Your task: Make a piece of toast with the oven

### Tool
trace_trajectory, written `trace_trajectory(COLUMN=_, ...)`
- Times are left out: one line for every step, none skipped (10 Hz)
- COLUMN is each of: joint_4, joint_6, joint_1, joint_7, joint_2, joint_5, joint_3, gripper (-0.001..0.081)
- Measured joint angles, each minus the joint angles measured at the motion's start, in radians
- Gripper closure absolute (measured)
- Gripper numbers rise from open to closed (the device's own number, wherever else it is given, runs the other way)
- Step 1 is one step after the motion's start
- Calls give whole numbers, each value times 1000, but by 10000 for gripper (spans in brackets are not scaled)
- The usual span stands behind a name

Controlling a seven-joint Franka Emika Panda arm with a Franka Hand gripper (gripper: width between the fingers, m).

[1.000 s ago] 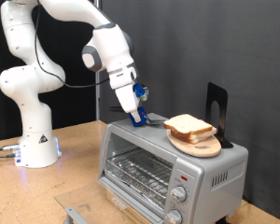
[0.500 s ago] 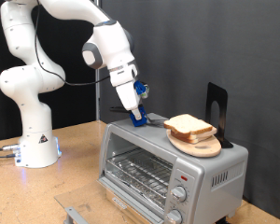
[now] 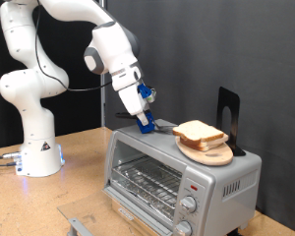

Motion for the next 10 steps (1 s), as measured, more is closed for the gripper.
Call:
trace_trajectory(joint_4=-3, joint_6=-3, joint_1=0, joint_7=0, joint_2=-3, joint_5=0, joint_3=-2, gripper=-2)
trace_trajectory(joint_4=-5, joint_6=-7, joint_1=0, joint_7=0, joint_2=-4, joint_5=0, joint_3=-3, gripper=-2)
trace_trajectory(joint_4=-6, joint_6=-10, joint_1=1, joint_7=-1, joint_2=-4, joint_5=2, joint_3=-3, gripper=-2)
trace_trajectory(joint_4=-7, joint_6=-11, joint_1=3, joint_7=-2, joint_2=-4, joint_5=5, joint_3=-3, gripper=-2)
trace_trajectory(joint_4=-9, joint_6=-11, joint_1=8, joint_7=-3, joint_2=-4, joint_5=7, joint_3=-3, gripper=-2)
trace_trajectory(joint_4=-11, joint_6=-11, joint_1=14, joint_7=-3, joint_2=-3, joint_5=10, joint_3=-3, gripper=-2)
trace_trajectory(joint_4=-12, joint_6=-11, joint_1=21, joint_7=-3, joint_2=-3, joint_5=14, joint_3=-3, gripper=-2)
trace_trajectory(joint_4=-14, joint_6=-10, joint_1=27, joint_7=-3, joint_2=-3, joint_5=17, joint_3=-3, gripper=-2)
trace_trajectory(joint_4=-17, joint_6=-9, joint_1=31, joint_7=-3, joint_2=-2, joint_5=17, joint_3=-3, gripper=-2)
trace_trajectory(joint_4=-20, joint_6=-5, joint_1=33, joint_7=-3, joint_2=0, joint_5=17, joint_3=-2, gripper=-2)
